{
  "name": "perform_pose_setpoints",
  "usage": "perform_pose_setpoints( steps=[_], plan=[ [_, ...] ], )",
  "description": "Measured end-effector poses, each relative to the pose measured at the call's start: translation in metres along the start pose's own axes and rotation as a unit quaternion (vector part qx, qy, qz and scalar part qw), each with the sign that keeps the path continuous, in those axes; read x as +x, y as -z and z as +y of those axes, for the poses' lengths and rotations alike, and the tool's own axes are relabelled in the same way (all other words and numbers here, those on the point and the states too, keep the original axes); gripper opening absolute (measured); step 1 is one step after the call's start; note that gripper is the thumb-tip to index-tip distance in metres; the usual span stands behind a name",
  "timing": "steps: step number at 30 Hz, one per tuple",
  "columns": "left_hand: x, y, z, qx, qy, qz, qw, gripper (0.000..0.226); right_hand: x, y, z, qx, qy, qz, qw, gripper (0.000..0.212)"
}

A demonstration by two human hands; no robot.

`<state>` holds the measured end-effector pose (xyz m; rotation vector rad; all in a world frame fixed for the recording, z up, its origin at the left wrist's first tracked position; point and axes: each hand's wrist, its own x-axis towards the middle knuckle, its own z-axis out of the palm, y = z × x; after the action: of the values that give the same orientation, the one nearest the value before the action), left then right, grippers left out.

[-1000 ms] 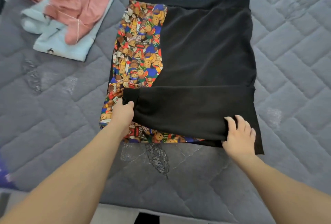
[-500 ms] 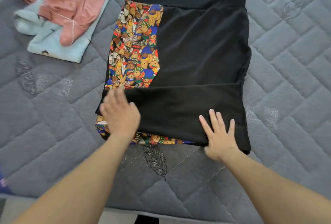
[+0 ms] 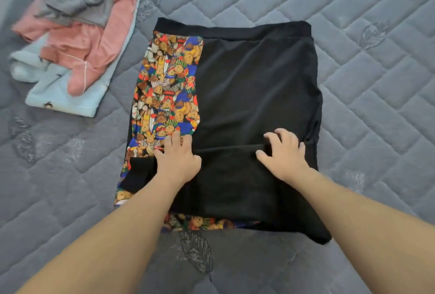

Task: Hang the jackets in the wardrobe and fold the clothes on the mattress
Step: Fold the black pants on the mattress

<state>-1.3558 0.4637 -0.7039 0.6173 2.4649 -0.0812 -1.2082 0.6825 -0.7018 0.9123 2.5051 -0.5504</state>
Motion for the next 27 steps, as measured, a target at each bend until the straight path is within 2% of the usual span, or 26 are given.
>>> perform_pose_setpoints(
  steps=[5,7,9,11,13,14,19,25,27],
  plan=[
    [0.11,0.057,0.023,-0.035,0.008,0.014,0.999,0.064,0.126,0.046,-0.004,-0.053,-0.058,0.033,0.996,0.079],
    [0.155,0.076,0.036,-0.058,0.003,0.005,0.998,0.067,0.17,0.058,-0.001,-0.078,-0.046,0.049,0.995,0.083],
    [0.201,0.095,0.047,-0.061,-0.005,0.002,0.998,0.082,0.216,0.07,-0.001,-0.094,-0.022,0.078,0.992,0.085],
    [0.244,0.112,0.052,0.004,-0.022,0.057,0.998,0.096,0.262,0.081,-0.002,-0.112,-0.005,0.114,0.987,0.086],
    [0.287,0.125,0.05,0.108,-0.055,0.138,0.983,0.094,0.304,0.089,0.0,-0.139,0.019,0.155,0.978,0.088],
    [0.306,0.13,0.047,0.148,-0.067,0.15,0.975,0.094,0.32,0.087,0.001,-0.15,0.036,0.174,0.972,0.089],
    [0.372,0.139,0.041,0.174,-0.064,0.022,0.982,0.125,0.355,0.062,0.015,-0.113,0.079,0.242,0.96,0.079],
    [0.371,0.143,0.052,0.212,-0.037,-0.013,0.976,0.133,0.364,0.071,0.013,-0.065,0.061,0.23,0.969,0.065],
    [0.369,0.145,0.055,0.238,-0.028,-0.018,0.971,0.127,0.365,0.071,0.013,-0.058,0.06,0.231,0.969,0.061]
  ],
)
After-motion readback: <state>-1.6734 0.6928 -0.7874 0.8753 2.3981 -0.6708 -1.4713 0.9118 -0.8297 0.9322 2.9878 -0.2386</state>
